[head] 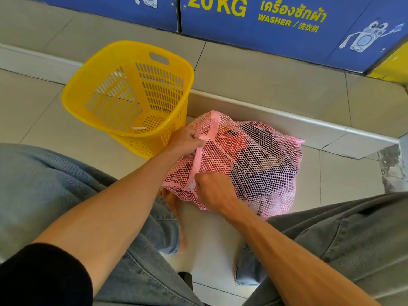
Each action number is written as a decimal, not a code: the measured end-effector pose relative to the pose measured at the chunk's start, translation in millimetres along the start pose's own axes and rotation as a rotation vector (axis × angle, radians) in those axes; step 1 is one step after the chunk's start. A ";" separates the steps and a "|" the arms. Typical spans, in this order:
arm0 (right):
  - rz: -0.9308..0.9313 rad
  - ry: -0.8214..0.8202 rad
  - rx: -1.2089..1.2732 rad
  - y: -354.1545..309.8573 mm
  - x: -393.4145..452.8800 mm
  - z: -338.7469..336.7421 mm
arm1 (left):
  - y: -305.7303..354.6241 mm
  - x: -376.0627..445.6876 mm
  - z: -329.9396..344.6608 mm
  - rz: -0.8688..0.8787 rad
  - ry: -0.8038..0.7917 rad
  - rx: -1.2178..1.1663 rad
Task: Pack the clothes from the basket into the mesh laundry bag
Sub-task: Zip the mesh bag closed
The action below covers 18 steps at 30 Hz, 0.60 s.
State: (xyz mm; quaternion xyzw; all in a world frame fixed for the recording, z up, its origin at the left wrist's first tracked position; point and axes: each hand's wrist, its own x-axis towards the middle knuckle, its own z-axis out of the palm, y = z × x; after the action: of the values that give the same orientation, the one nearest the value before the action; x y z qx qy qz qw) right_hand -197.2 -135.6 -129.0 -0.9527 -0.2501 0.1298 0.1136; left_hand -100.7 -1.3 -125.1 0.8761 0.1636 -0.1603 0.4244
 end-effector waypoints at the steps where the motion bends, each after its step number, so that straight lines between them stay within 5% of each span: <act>1: -0.010 -0.050 -0.010 -4.0 -2.1 3.7 | -0.9 0.2 0.0 0.007 0.012 0.005; 7: -0.029 -0.143 -0.061 -5.5 -1.5 16.9 | -16.3 -0.5 4.8 -0.013 -0.002 0.020; 18: 0.095 -0.033 0.196 25.8 -5.3 8.7 | -4.7 -5.0 -0.3 -0.110 -0.016 0.003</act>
State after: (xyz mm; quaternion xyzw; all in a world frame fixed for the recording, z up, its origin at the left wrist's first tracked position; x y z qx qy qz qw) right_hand -192.8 -158.9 -143.5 -0.9455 -0.1928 0.1744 0.1960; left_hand -107.1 0.9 -126.1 0.8651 0.2078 -0.1907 0.4147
